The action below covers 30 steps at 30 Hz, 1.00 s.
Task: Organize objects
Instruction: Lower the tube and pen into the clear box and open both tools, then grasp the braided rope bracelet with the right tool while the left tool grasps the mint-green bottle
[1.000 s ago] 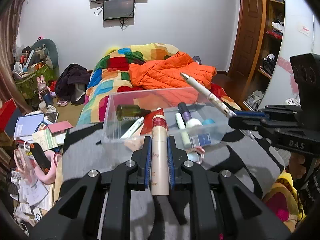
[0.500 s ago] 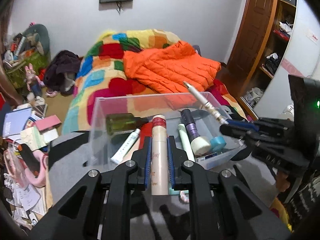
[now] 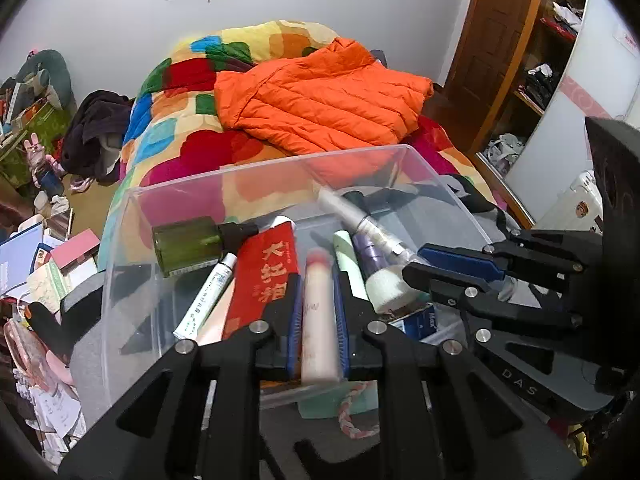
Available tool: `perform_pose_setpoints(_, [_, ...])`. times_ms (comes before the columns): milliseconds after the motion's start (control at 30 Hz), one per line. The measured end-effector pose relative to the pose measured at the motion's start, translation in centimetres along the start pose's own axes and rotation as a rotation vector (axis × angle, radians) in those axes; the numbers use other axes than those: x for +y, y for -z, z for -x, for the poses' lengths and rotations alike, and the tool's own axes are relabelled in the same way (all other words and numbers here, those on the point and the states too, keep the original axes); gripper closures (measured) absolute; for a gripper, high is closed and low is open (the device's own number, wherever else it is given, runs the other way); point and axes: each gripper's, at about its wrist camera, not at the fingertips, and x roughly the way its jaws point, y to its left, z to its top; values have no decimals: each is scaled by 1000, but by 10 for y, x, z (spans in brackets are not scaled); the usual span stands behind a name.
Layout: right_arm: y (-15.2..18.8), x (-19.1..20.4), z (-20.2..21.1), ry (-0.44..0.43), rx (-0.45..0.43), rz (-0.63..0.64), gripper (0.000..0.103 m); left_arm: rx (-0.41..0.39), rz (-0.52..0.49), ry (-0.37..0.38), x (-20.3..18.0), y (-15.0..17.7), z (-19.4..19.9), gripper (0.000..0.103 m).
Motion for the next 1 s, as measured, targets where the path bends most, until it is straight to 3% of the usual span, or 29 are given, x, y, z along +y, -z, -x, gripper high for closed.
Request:
perform_pose_setpoints(167, [3, 5, 7, 37, -8, 36, 91, -21, -18, 2, -3, 2, 10, 88])
perform_pose_setpoints(367, [10, 7, 33, 4, -56, 28, 90, -78, -29, -14, -6, 12, 36, 84])
perform_pose_setpoints(633, [24, 14, 74, -85, -135, 14, 73, -206, -39, -86, -8, 38, 79, 49])
perform_pose_setpoints(800, [43, 29, 62, -77, -92, 54, 72, -237, -30, -86, -2, 56, 92, 36])
perform_pose_setpoints(1000, [59, 39, 19, -44, 10, 59, 72, -193, -24, -122, 9, 81, 83, 35])
